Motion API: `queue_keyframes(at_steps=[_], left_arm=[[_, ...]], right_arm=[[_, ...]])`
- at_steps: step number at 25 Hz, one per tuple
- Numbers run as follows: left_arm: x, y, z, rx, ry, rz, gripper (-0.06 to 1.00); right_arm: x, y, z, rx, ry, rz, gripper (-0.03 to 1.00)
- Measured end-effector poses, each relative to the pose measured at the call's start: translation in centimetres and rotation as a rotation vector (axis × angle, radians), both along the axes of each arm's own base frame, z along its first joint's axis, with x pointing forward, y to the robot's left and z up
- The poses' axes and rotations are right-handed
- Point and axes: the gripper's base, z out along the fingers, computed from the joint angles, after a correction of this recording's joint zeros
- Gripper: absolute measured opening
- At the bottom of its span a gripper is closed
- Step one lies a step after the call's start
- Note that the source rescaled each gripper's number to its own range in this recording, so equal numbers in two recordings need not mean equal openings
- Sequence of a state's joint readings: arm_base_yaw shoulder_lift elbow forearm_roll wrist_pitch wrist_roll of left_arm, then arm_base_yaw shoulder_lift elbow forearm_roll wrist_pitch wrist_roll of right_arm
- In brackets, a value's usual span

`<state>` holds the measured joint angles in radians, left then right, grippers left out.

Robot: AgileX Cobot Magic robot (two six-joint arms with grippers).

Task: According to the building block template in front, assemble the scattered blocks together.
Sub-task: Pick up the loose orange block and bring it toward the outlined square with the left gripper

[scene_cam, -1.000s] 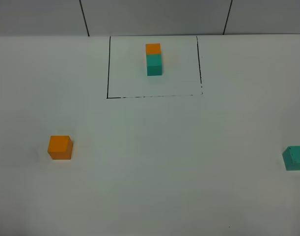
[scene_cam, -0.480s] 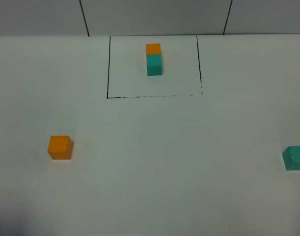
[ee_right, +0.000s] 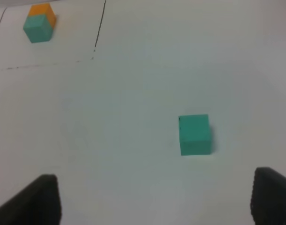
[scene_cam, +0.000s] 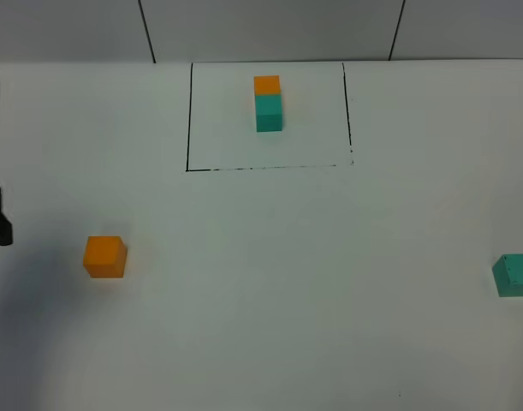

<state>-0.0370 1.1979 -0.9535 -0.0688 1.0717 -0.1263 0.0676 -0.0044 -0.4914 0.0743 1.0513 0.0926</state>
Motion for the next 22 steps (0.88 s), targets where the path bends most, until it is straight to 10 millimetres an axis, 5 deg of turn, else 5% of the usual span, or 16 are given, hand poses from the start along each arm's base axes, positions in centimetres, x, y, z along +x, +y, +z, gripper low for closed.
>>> queue_keyframes(at_steps=[8, 22], left_arm=[[5.8, -4.1, -6.3, 0.128, 0.169, -0.125, 0.91], [8.7, -6.7, -12.1, 0.078, 0.181, -0.127, 0.91]], right_arm=[[0.0, 0.0, 0.0, 0.000, 0.000, 0.000, 0.66], [0.0, 0.0, 0.0, 0.000, 0.000, 0.000, 0.66]])
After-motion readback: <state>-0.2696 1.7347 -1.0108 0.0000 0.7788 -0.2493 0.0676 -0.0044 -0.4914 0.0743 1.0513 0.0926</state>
